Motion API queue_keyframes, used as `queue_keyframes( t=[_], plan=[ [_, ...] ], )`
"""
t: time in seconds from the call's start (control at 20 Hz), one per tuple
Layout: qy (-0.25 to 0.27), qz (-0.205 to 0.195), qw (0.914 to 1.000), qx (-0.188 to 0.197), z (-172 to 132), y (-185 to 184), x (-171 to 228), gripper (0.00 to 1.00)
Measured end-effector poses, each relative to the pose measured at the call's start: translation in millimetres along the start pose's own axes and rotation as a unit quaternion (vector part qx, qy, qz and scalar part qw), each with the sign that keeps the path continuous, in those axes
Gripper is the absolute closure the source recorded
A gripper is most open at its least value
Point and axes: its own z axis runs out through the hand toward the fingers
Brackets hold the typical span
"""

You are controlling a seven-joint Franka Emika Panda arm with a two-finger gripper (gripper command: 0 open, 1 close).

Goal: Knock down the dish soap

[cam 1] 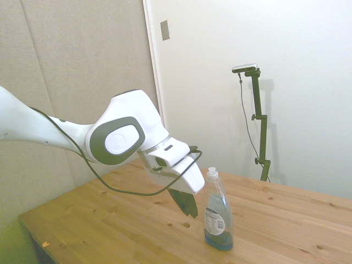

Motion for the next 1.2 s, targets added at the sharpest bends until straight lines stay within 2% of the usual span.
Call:
queue_keyframes(
  t=[0.3,0.85,1.2],
  plan=[
    [0.015,0.005,0.9999,-0.002,2.2,-19.8,26.6,1.00],
    [0.051,0.048,0.9974,0.014,46.3,-120.6,70.5,1.00],
    [0.079,0.071,0.9939,0.032,44.3,-147.3,98.1,1.00]
  ],
)
